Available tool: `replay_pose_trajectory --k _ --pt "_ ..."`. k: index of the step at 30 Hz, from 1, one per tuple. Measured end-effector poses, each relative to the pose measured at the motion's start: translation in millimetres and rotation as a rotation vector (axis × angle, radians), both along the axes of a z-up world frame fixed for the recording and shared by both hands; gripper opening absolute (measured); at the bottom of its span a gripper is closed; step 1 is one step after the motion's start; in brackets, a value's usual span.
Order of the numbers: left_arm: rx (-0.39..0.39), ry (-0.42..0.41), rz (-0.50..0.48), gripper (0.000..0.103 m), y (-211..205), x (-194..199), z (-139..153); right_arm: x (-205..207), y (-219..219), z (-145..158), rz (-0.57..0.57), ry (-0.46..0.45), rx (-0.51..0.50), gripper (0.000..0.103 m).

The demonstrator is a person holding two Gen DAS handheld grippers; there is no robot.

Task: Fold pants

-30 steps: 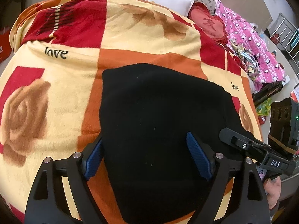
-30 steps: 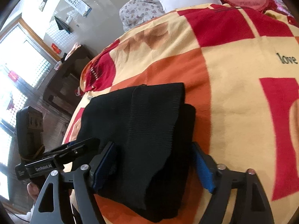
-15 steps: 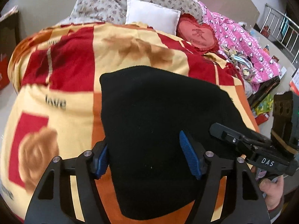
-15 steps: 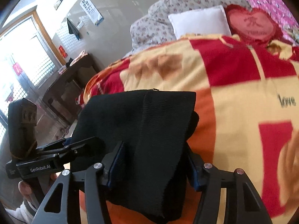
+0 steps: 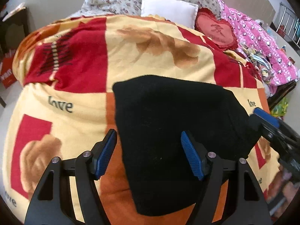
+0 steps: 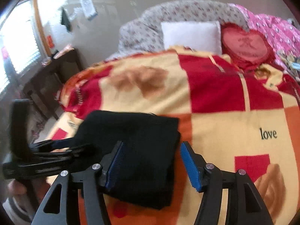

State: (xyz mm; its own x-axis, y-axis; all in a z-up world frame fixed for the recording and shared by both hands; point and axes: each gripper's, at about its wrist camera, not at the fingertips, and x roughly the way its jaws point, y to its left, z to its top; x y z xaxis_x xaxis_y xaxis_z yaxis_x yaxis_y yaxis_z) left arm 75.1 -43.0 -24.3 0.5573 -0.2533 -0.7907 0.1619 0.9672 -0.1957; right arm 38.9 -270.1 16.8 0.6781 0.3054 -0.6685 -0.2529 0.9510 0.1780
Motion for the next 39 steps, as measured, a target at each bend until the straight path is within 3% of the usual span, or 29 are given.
replay_pose_trajectory --k 6,11,17,39 --pt "0.083 -0.063 0.041 0.071 -1.6 -18.3 8.8 0.8 35.3 -36.4 0.048 0.059 -0.152 0.059" --pt "0.131 -0.112 0.067 0.071 -1.6 -34.4 17.0 -11.9 25.6 -15.0 0.030 0.017 -0.055 0.058" --pt "0.147 -0.166 0.091 0.071 -5.0 -53.8 27.9 -33.1 21.8 4.0 -0.027 -0.031 -0.058 0.058" --pt "0.177 -0.221 0.103 0.071 -13.2 -88.8 42.1 -59.7 15.8 12.4 -0.040 -0.023 -0.011 0.058"
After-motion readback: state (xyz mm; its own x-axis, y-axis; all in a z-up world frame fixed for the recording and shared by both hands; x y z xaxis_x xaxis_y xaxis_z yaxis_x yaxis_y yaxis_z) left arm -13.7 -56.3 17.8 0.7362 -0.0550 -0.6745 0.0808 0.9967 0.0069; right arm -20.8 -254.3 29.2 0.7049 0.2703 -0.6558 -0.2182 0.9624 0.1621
